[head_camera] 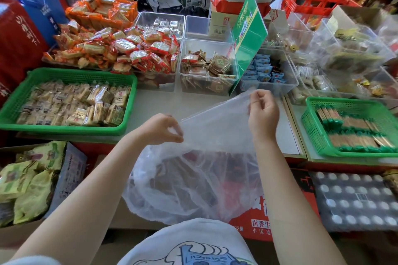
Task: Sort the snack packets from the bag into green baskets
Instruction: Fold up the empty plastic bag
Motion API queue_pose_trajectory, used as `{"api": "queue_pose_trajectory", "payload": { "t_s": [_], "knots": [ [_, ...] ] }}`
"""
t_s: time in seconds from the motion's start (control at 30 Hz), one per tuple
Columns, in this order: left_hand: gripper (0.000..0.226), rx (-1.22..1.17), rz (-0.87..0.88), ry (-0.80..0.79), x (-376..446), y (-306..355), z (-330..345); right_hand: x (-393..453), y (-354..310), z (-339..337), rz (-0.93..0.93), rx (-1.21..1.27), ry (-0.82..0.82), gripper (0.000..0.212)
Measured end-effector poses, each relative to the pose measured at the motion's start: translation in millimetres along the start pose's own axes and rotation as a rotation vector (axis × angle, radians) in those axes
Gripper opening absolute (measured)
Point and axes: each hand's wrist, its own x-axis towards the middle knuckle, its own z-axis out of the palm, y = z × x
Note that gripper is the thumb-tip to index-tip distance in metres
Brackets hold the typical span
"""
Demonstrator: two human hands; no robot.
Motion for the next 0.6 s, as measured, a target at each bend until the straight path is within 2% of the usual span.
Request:
{"api": "queue_pose_trajectory", "payload": {
  "t_s": [0.13,0.2,0.27,0.37,0.47,0.6],
  "knots": [
    [0.054,-0.389,0.126,0.194,3.8,35.3,-7.6,-15.8,-9.1,27.8,-0.013,0.026,-0.360,0.008],
    [0.050,-0.380,0.204,0.204,8.1,49.2,-10.0,-23.9,-16.0,39.6,-0.037,0.085,-0.459,0.005],
    [0.028,-0.268,0.227,0.254,9.6,53.3,-11.8,-28.0,-18.3,45.5,-0.037,0.132,-0.498,0.004],
    [0.019,-0.341,0.196,0.372,5.7,43.0,-15.3,-29.5,-12.5,45.7,-0.005,0.166,-0.544,0.009],
    [0.020,-0.461,0.169,0.488,-9.6,37.7,-20.9,-29.3,-1.0,46.4,0.034,0.103,-0.596,0.009],
    [0.034,-0.588,0.063,0.681,-22.9,15.7,-32.2,-26.9,14.1,48.8,0.017,-0.097,-0.639,0.013]
  ]
}}
